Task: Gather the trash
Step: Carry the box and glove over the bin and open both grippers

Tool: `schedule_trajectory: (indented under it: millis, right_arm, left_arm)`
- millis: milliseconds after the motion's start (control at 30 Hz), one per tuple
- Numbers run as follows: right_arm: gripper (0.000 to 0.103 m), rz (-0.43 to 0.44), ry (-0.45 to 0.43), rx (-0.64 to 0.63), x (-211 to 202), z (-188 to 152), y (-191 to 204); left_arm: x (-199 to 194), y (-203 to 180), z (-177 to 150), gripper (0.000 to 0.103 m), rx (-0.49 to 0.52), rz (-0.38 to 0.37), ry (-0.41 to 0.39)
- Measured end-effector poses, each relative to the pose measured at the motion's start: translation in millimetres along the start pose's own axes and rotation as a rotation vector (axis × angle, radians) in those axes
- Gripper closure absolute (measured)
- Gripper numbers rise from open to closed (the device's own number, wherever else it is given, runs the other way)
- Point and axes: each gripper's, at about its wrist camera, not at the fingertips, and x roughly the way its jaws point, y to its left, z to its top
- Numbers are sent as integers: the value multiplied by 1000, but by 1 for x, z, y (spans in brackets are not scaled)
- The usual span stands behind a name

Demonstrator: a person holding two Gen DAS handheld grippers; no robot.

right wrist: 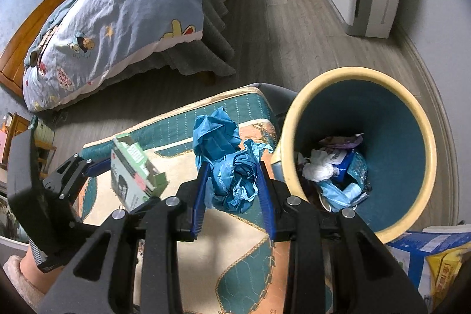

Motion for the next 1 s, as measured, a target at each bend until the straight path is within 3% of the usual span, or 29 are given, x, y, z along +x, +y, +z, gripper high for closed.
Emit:
schedule_trajectory:
  millis: [467, 767, 1000]
  right_arm:
    - [72, -29, -38, 85, -22, -9, -50]
    - [72, -66, -56, 186, -30, -9, -104]
    - [72, -101, -46, 300, -27, -19, -154]
  left_arm:
    - [-41, -34, 29, 22, -24, -50, -130]
    - [-30, -76, 54, 22, 5, -106, -160]
    - [-5, -100, 82, 22, -82, -187, -171]
